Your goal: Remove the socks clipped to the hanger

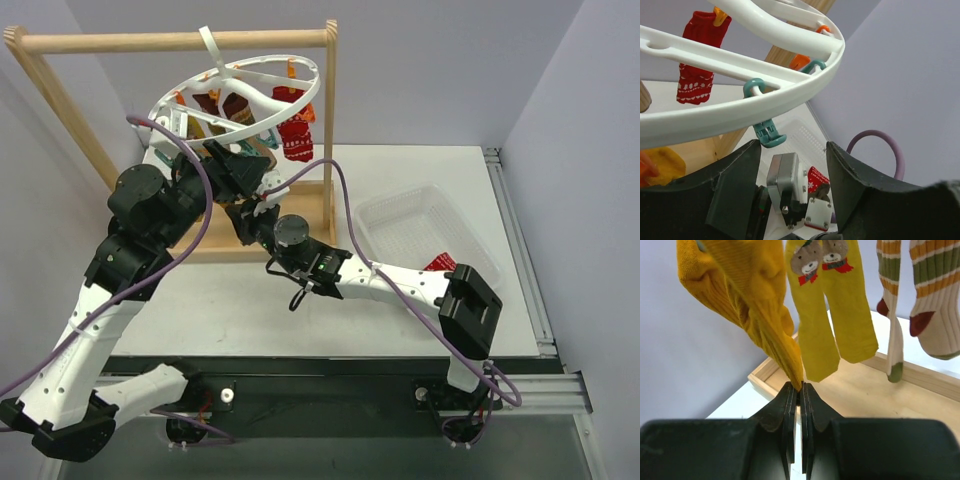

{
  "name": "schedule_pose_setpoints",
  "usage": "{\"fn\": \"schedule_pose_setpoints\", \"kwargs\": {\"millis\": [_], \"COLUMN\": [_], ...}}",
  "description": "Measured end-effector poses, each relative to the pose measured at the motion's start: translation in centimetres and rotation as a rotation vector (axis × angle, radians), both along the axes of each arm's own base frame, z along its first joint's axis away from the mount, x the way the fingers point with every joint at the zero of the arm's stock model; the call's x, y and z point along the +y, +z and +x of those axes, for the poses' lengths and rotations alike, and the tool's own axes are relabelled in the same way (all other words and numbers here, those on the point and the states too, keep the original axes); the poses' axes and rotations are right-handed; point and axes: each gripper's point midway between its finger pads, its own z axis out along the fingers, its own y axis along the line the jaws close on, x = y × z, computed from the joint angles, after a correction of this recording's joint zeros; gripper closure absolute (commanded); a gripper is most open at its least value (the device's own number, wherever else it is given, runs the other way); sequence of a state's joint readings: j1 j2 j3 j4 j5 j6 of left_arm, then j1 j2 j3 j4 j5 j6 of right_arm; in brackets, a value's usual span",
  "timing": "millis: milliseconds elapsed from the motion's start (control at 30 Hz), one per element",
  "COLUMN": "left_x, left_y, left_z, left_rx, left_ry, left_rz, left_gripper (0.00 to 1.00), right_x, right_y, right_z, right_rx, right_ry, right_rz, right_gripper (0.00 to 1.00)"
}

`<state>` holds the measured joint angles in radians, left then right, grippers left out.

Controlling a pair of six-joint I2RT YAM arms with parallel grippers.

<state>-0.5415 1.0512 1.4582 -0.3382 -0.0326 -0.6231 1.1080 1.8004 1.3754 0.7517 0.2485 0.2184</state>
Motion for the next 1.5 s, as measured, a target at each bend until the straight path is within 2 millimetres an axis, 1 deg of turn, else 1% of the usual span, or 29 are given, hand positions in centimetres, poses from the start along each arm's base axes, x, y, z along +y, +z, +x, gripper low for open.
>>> {"fn": "schedule_pose_setpoints", "kwargs": {"millis": [133,267,400,467,600,667,767,900,1067,1167,1333,1500], "left_x": [0.4,1.6,3.5,4.6,6.7,7.7,8.6,8.2,7.3,7.4,8.3,8.5], "left_y": [-0.1,-0.2,0.7,1.1,1.2,1.3,1.5,1.5,-0.7,-1.2,-1.0,-1.3], "left_z": [-1.2,-2.6,-3.7,-4.1,-4.6,-4.5,-3.8,-1.9,-0.1,0.1,-0.1,0.0], "left_rx": [-0.025,-0.053,-0.094,-0.112,-0.123,-0.119,-0.081,-0.026,0.058,0.086,0.095,0.102], "left_ry": [-0.019,0.004,0.071,0.11,0.197,0.243,0.306,0.354,0.374,0.386,0.432,0.451], "left_rz": [0.053,0.123,0.189,0.213,0.257,0.271,0.29,0.301,0.319,0.304,0.261,0.253], "left_gripper": [0.31,0.33,0.34,0.36,0.38,0.38,0.37,0.37,0.37,0.37,0.37,0.37], "right_x": [-0.8,-1.9,-2.8,-3.1,-3.5,-3.4,-3.4,-3.3,-3.2,-3.2,-3.5,-3.4], "right_y": [0.2,0.9,1.7,2.0,2.4,2.3,1.8,1.4,1.4,1.3,0.9,0.9], "right_z": [0.1,0.2,0.2,0.0,-0.2,-0.4,-0.7,-1.1,-1.5,-1.6,-1.9,-2.4], "right_rx": [0.008,0.008,0.007,0.007,0.009,0.011,0.016,0.019,0.017,0.015,0.016,0.012], "right_ry": [-0.034,-0.068,-0.089,-0.093,-0.096,-0.093,-0.088,-0.081,-0.072,-0.072,-0.069,-0.062], "right_rz": [-0.009,-0.002,-0.002,-0.002,-0.005,-0.01,-0.024,-0.046,-0.049,-0.054,-0.066,-0.07], "right_gripper": [1.0,1.0,1.0,1.0,1.0,1.0,1.0,1.0,1.0,1.0,1.0,1.0]}}
